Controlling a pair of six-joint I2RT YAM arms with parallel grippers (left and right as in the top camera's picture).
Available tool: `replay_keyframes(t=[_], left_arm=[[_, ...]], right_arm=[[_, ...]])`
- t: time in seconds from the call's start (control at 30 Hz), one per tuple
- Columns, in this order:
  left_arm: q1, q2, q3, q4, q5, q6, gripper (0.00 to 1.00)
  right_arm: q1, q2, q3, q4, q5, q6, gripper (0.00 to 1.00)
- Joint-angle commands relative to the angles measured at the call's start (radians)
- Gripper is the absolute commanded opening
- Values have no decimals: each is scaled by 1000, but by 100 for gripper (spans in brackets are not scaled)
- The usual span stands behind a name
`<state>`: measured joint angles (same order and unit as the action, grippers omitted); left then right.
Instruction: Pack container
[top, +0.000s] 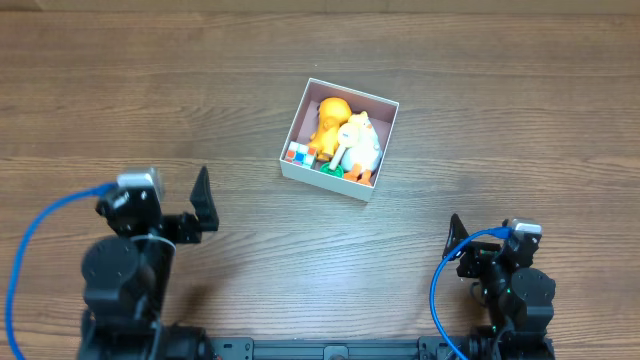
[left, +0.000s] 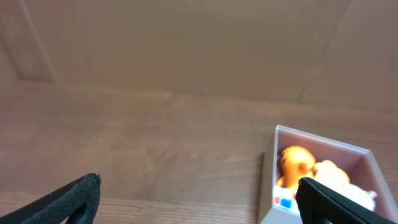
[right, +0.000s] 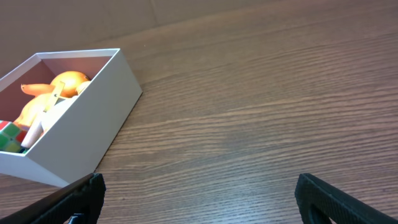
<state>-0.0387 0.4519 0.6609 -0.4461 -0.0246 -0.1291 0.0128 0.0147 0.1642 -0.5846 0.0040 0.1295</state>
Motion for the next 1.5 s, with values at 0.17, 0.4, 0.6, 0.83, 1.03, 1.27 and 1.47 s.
replay_keyframes(t=[0.17, 0.4, 0.6, 0.83, 1.03, 1.27, 1.47], left_arm=[[48, -279, -336, 87, 14, -6, 100], [48, -404, -536, 141, 18, -18, 100], [48, -437, -586, 198, 14, -17, 100], [48, -448, -586, 197, 15, -17, 100], [48, -447, -585, 197, 15, -17, 100], [48, -447, -586, 197, 15, -17, 100], [48, -447, -586, 197, 15, -17, 100]], right_arm=[[-3, -11, -12, 0, 2, -3, 100], [-3, -11, -12, 0, 2, -3, 100], [-3, -11, -12, 0, 2, -3, 100], [-3, -11, -12, 0, 2, -3, 100], [-3, -12, -12, 0, 2, -3, 100], [-3, -11, -12, 0, 2, -3, 100], [-3, -11, -12, 0, 2, -3, 100]])
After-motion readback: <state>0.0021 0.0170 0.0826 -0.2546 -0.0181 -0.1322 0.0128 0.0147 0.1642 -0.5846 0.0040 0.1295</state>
